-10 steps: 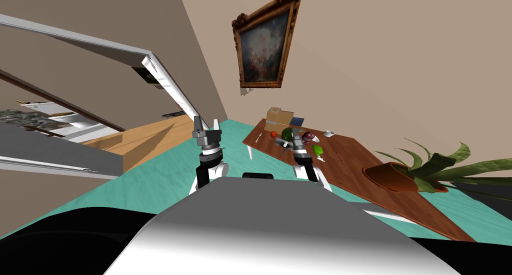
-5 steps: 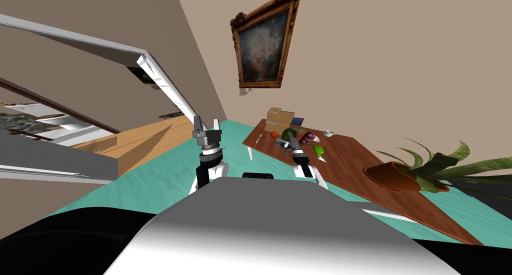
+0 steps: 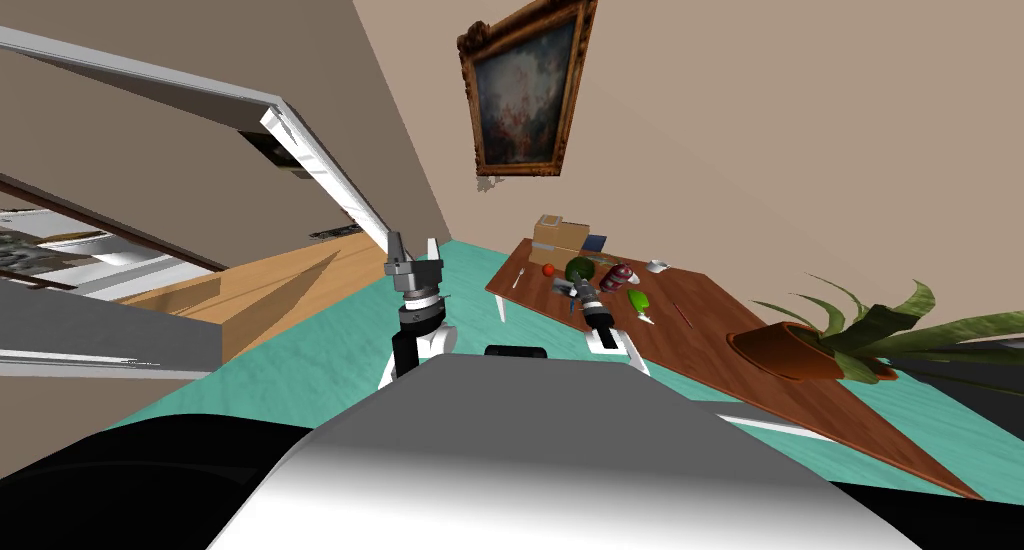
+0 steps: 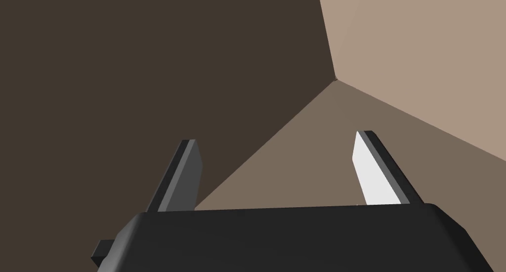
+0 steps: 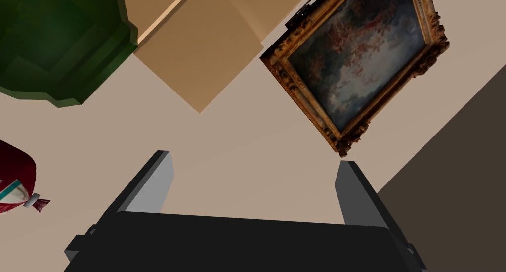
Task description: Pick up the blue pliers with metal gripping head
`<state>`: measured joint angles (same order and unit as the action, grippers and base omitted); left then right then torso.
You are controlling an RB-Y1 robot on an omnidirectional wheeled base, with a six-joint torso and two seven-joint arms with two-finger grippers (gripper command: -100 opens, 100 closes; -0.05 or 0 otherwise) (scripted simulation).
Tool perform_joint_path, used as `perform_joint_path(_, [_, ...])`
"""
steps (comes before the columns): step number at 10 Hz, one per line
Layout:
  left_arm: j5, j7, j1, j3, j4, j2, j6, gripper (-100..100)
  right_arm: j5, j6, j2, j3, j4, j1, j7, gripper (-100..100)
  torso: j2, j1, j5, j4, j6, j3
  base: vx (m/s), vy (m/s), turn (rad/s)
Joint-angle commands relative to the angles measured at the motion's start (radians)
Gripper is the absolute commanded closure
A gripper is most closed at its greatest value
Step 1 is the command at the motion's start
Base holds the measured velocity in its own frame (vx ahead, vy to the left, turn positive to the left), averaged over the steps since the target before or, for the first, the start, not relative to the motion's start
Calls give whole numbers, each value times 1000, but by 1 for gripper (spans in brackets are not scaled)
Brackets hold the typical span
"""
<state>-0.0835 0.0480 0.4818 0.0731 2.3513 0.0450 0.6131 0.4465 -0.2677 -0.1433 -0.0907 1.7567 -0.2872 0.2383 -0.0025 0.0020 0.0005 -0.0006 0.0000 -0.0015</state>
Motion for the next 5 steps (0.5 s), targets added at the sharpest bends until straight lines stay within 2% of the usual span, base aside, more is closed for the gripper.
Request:
perform_joint_path(1, [0, 0, 0, 0, 0, 0, 0, 0, 19, 0, 0, -9, -40, 6, 7, -100, 0, 0, 0, 0, 0, 0, 24, 27, -18])
perform_joint_path(2, [0, 0, 0, 0, 0, 0, 0, 0, 56, 15, -1, -21, -78, 21, 19, -100, 0, 0, 0, 0, 0, 0, 26, 23, -29])
perform_joint_path(3, [0, 0, 0, 0, 0, 0, 0, 0, 56, 15, -1, -21, -85, 21, 19, -100, 0, -1, 0, 0, 0, 0, 21, 19, -20])
perform_joint_path(4, [0, 0, 0, 0, 0, 0, 0, 0, 93, 30, -1, -33, -125, 36, 31, -100, 1, -1, 0, 0, 0, 0, 23, 22, -40])
perform_joint_path(5, [0, 0, 0, 0, 0, 0, 0, 0, 93, 30, -1, -33, -131, 36, 31, -100, 1, -1, 0, 0, 0, 0, 22, 22, -22])
